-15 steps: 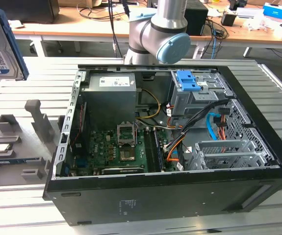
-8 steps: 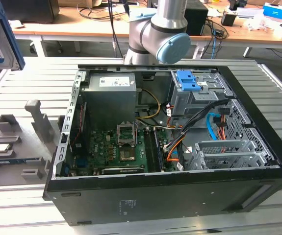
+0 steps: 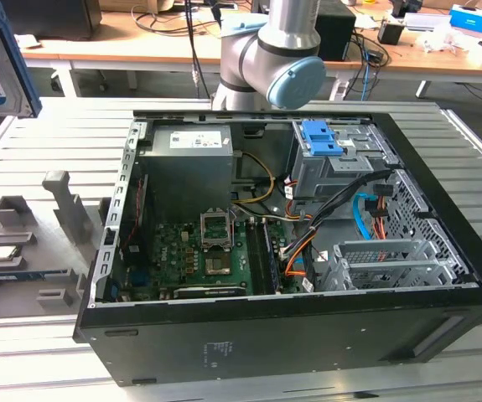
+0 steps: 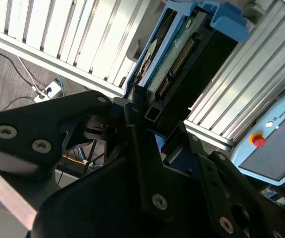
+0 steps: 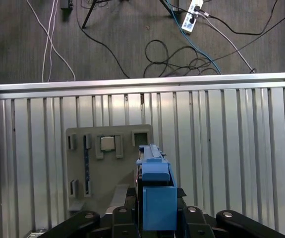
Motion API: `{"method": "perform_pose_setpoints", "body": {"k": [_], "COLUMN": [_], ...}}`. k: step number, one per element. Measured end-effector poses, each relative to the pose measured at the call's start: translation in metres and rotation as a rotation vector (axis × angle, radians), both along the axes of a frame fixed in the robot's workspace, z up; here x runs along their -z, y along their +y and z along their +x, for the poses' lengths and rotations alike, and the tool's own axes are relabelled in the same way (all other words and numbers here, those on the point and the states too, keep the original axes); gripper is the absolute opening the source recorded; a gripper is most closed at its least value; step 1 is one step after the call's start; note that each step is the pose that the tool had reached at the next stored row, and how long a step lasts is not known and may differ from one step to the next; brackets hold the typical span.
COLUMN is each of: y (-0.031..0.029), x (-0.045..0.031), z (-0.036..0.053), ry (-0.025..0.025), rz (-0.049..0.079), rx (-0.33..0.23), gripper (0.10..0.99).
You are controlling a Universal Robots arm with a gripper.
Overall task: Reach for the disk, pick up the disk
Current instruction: 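Pick up the disk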
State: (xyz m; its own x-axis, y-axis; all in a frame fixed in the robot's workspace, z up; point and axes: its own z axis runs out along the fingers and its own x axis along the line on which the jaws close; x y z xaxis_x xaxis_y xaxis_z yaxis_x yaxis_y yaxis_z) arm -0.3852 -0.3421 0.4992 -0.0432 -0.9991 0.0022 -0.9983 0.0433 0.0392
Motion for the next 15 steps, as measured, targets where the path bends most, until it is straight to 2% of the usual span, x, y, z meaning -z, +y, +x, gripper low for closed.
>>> {"method": "perform_pose_setpoints", "body": {"k": [2, 5, 6, 8, 9, 10, 14, 15], "y": [0.0, 0.0, -0.0001, 0.0, 0.0, 0.0001, 0.0003, 0.0004], "x": [-0.0001, 0.0, 0.0, 0.0, 0.0, 0.0, 0.0, 0.0], "z": [0.003, 0.0158, 0.0247, 0.0341, 0.0512, 0.0612, 0.0803, 0.0901], "ry": [0.0001, 0.0, 0.0, 0.0, -0.0001, 0.0, 0.0, -0.0001], "rz": [0.0, 0.0, 0.0, 0.0, 0.0, 0.0, 0.0, 0.0], "rx": [0.0, 0.0, 0.0, 0.0, 0.0, 0.0, 0.0, 0.0], "gripper": [0.369, 0.369, 0.369, 0.369, 0.369, 0.369, 0.369, 0.369]}}
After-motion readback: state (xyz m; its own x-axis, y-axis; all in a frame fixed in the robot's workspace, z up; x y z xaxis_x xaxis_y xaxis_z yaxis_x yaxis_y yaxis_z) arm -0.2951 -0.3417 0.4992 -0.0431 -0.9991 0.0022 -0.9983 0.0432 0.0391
